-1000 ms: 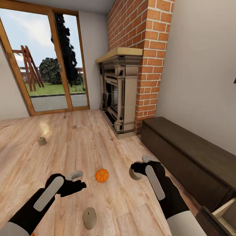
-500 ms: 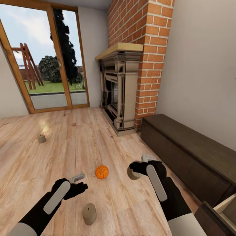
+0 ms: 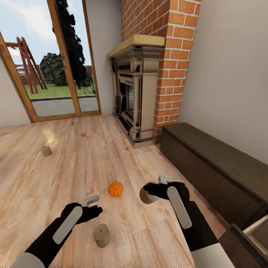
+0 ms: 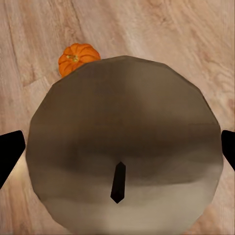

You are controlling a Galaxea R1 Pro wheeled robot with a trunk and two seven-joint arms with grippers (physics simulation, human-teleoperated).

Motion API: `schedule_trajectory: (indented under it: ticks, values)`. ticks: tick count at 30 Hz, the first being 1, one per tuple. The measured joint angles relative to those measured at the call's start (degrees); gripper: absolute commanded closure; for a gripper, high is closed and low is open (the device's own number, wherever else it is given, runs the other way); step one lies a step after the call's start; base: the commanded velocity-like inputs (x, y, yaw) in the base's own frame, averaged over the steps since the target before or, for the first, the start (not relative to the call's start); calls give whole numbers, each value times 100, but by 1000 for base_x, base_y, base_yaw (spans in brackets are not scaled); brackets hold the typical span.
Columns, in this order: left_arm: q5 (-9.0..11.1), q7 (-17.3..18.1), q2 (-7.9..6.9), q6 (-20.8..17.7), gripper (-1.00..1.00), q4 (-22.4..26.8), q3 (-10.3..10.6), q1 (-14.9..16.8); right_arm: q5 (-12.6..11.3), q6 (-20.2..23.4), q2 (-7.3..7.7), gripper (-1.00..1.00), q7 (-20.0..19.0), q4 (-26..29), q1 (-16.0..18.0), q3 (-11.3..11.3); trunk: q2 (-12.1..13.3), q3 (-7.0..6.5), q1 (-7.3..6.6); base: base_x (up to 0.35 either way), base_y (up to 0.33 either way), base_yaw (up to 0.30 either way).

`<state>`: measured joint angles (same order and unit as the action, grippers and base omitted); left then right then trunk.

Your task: Place each of the two pumpkins and all three candles from the living room inside a cabinet in the living room (use any cabinet), then make sure every cabinet is closed, and position the cauldron so it is next to a table in the living room.

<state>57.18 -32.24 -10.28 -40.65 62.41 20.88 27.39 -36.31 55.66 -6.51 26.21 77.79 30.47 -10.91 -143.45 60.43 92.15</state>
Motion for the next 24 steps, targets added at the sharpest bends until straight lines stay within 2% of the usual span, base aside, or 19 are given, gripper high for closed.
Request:
schedule_trajectory:
  ticks: [6, 24]
  values:
    - [-3, 4, -3, 0, -100, 0, -22, 1, -72, -2, -2, 100, -2, -9, -1, 3, -8, 133, 15, 0, 0, 0]
    - [12, 4, -3, -8, -100, 0, -46, -1, -79, -1, -8, 100, -1, -53, -1, -4, -32, 532, 62, 0, 0, 0]
